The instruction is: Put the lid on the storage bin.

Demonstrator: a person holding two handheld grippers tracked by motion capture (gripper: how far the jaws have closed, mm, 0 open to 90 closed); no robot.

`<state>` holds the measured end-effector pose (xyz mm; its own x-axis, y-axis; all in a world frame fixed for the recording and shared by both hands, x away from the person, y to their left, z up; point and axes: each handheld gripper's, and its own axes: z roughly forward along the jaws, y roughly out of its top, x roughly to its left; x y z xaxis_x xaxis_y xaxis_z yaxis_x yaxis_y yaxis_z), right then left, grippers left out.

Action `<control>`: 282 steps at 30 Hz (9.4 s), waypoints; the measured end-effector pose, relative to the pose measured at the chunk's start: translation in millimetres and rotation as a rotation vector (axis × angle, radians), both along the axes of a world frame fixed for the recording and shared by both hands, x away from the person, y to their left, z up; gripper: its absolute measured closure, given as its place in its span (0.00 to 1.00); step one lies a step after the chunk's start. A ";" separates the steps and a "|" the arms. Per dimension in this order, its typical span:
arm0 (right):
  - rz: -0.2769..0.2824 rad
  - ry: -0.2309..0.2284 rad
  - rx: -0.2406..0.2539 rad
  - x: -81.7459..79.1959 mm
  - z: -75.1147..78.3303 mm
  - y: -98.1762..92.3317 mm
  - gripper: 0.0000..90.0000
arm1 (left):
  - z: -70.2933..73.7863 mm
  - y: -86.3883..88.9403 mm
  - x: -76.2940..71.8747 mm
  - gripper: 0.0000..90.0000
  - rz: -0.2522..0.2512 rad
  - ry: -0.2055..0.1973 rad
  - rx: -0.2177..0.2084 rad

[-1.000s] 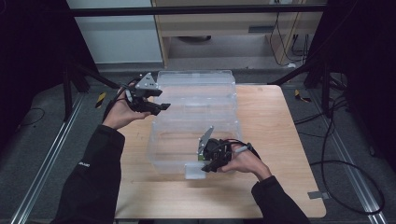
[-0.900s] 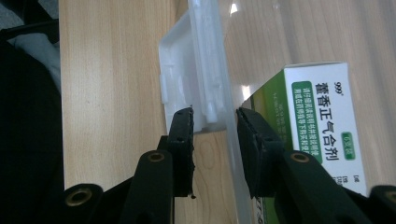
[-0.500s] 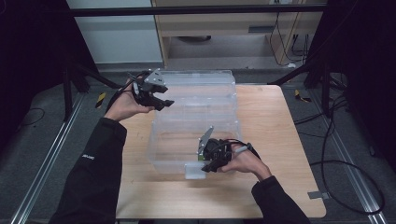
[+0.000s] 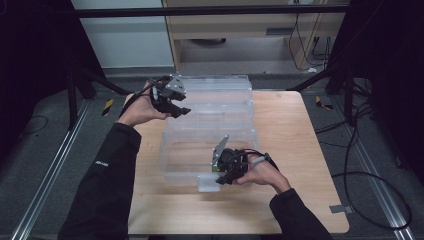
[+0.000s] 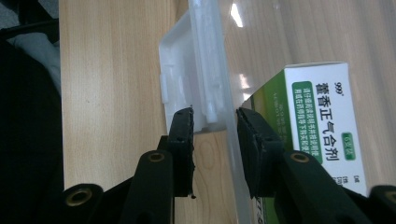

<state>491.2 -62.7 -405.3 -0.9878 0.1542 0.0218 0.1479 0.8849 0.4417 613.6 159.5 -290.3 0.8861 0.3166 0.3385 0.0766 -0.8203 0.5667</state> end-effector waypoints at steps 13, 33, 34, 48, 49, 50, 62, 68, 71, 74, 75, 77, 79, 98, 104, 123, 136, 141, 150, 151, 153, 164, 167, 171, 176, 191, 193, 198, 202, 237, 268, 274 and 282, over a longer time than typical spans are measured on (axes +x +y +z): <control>0.004 -0.004 0.000 0.2 -0.1 0.0 0.75 | -11.8 -18.7 8.9 0.69 -0.033 0.028 0.103; -0.004 -0.003 -0.003 0.2 0.1 0.1 0.75 | -18.5 -24.6 17.1 0.83 -0.045 0.037 0.154; -0.004 -0.002 -0.002 0.2 0.2 0.1 0.75 | -17.7 -25.0 16.4 0.83 -0.044 0.038 0.165; -0.006 -0.010 -0.006 -0.4 0.2 0.6 0.75 | -12.1 -33.9 11.7 0.92 -0.061 0.042 0.237; -0.006 -0.012 -0.007 -0.7 0.2 0.8 0.75 | -11.8 -34.6 10.9 0.92 -0.062 0.038 0.243; -0.005 -0.015 -0.008 -0.9 0.2 1.0 0.75 | -11.7 -35.5 9.7 0.92 -0.061 0.035 0.250; -0.006 -0.024 -0.014 -2.2 0.1 2.0 0.76 | -5.9 -42.2 2.1 0.96 -0.086 0.028 0.307; -0.013 -0.027 -0.014 -3.1 0.0 2.1 0.76 | -1.4 -43.4 -8.0 0.97 -0.097 0.026 0.329; -0.016 -0.033 -0.016 -3.8 -0.1 2.4 0.75 | 0.1 -41.9 -15.3 0.97 -0.103 0.019 0.328; -0.016 -0.035 -0.015 -4.4 -0.2 1.9 0.75 | 0.6 -38.0 -22.2 0.97 -0.105 0.016 0.311; -0.014 -0.035 -0.014 -4.4 -0.2 1.5 0.75 | 0.7 -36.9 -24.6 0.97 -0.104 0.017 0.305; -0.013 -0.037 -0.017 -4.5 -0.1 1.6 0.75 | 1.5 -36.0 -29.1 0.97 -0.110 0.011 0.306; -0.009 -0.035 -0.018 -4.7 0.0 1.4 0.75 | 1.5 -35.3 -34.5 0.97 -0.107 0.010 0.306; 0.015 -0.034 -0.010 -7.0 -0.1 -0.6 0.75 | 0.8 -33.1 -59.1 0.98 -0.094 -0.003 0.311; 0.010 -0.036 -0.010 -7.9 -0.2 -0.6 0.75 | 0.7 -31.7 -66.4 0.98 -0.105 -0.010 0.309; 0.007 -0.043 -0.006 -9.6 -0.2 -1.3 0.74 | -3.6 -28.7 -86.7 0.98 -0.131 -0.015 0.284; -0.003 -0.048 -0.008 -11.1 0.3 -1.2 0.74 | -11.4 -23.1 -102.8 0.97 -0.129 -0.001 0.250; -0.007 -0.068 0.000 -13.2 -0.2 -1.9 0.74 | -14.6 -22.0 -108.5 0.97 -0.132 0.007 0.242; -0.018 -0.082 0.008 -15.7 -0.3 -2.7 0.73 | -19.3 -23.2 -115.7 0.96 -0.143 0.024 0.244; -0.021 -0.084 0.012 -15.8 -0.4 -2.9 0.73 | -19.6 -23.1 -116.0 0.96 -0.144 0.027 0.243; -0.019 -0.086 0.018 -16.3 -0.6 -3.3 0.72 | -20.6 -22.6 -116.6 0.96 -0.143 0.030 0.235; -0.067 -0.115 0.105 -20.4 5.2 -13.3 0.72 | -22.8 -23.4 -119.5 0.96 -0.143 0.038 0.239; -0.090 -0.131 0.167 -23.2 14.7 -22.3 0.73 | -23.6 -23.0 -120.2 0.96 -0.140 0.039 0.233; -0.161 -0.140 0.234 -26.6 28.0 -41.1 0.76 | -24.1 -22.0 -120.4 0.96 -0.137 0.047 0.226; -0.282 -0.171 0.297 -27.0 35.7 -71.1 0.84 | -24.2 -22.5 -120.6 0.95 -0.133 0.050 0.226; -0.581 -0.258 0.539 -15.9 62.9 -131.6 0.97 | -25.0 -22.0 -121.0 0.94 -0.122 0.052 0.213; -0.607 -0.277 0.549 -11.6 63.6 -133.2 0.98 | -25.0 -22.2 -121.0 0.94 -0.123 0.055 0.215; -0.665 -0.305 0.593 1.6 64.6 -134.6 1.00 | -25.5 -22.3 -121.2 0.94 -0.124 0.061 0.214; -0.686 -0.309 0.601 11.4 66.6 -132.4 1.00 | -26.2 -22.9 -122.0 0.94 -0.126 0.062 0.218; -0.756 -0.272 0.639 27.5 60.0 -137.0 1.00 | -34.5 -15.7 -127.8 0.66 -0.052 0.103 0.007; -0.714 -0.276 0.599 20.2 57.8 -135.9 1.00 | -52.8 6.5 -144.8 0.50 0.066 0.087 -0.383; -0.707 -0.270 0.599 17.4 54.8 -136.6 1.00 | -51.1 21.5 -147.9 0.54 0.138 0.050 -0.451; -0.701 -0.271 0.583 15.2 53.8 -136.6 1.00 | -56.8 45.6 -150.3 0.66 0.220 0.041 -0.496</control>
